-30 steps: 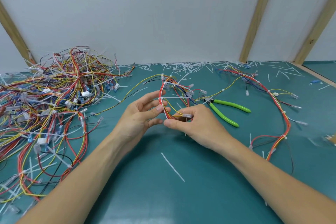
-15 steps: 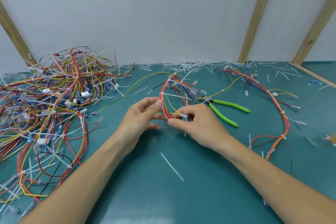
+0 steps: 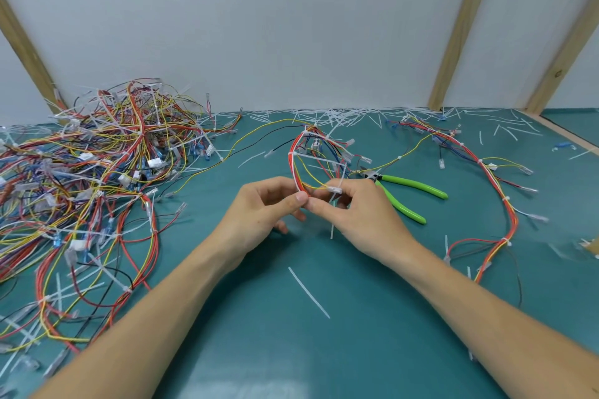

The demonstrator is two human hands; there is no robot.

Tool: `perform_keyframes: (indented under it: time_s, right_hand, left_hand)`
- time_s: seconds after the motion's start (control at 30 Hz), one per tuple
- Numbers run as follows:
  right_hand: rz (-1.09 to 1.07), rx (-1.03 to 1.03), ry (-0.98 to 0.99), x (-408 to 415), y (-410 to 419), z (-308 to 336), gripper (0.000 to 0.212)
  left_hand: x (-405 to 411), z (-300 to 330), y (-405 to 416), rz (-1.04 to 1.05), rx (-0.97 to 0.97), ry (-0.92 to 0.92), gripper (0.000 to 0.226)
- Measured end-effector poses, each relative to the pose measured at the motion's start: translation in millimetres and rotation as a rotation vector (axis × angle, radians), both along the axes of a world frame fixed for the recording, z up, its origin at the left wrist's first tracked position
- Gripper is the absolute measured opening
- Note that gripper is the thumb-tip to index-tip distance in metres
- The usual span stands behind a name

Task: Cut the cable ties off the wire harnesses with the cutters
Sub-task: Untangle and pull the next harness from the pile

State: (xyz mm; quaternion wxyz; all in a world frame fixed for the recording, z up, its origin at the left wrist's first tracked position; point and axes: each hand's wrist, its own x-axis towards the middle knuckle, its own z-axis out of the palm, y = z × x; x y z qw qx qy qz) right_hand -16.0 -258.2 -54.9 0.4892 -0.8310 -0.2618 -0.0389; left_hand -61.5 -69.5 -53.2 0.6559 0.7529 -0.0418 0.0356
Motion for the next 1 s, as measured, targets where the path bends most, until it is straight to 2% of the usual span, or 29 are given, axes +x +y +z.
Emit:
perform_keyframes:
  time_s: [0.4, 0.53, 0.67, 0.8, 1.0]
  right_hand:
    - [-0.097, -0.189, -0.093, 5.6, -1.3, -3.3, 0.007]
    - [-0.134, -0.289, -0.143, 9.9, -1.0, -4.5, 0.014]
    - [-0.155, -0.283, -0.15, 8.5, -3.3, -3.9, 0.026]
    - [-0.121, -0.315, -0.183, 8.6, -4.6, -0.5, 0.024]
    - [-0.053, -0.363, -0.165, 5.1, -1.4, -1.2, 0.025]
  left_hand:
    - [0.4, 1.9, 0.5, 0.119, -0.122, -0.004, 0.011]
    - [0.5, 3.5, 3.0, 0.112, -0.164, -0.023, 0.013]
    - [1.9, 4.6, 4.8, 0.116, -0.242, -0.013, 0.014]
    - [2.2, 7.8, 8.5, 0.035, -0.375, 0.012, 0.015]
    - [1.9, 8.3, 9.9, -0.077, -0.476, -0.019, 0.015]
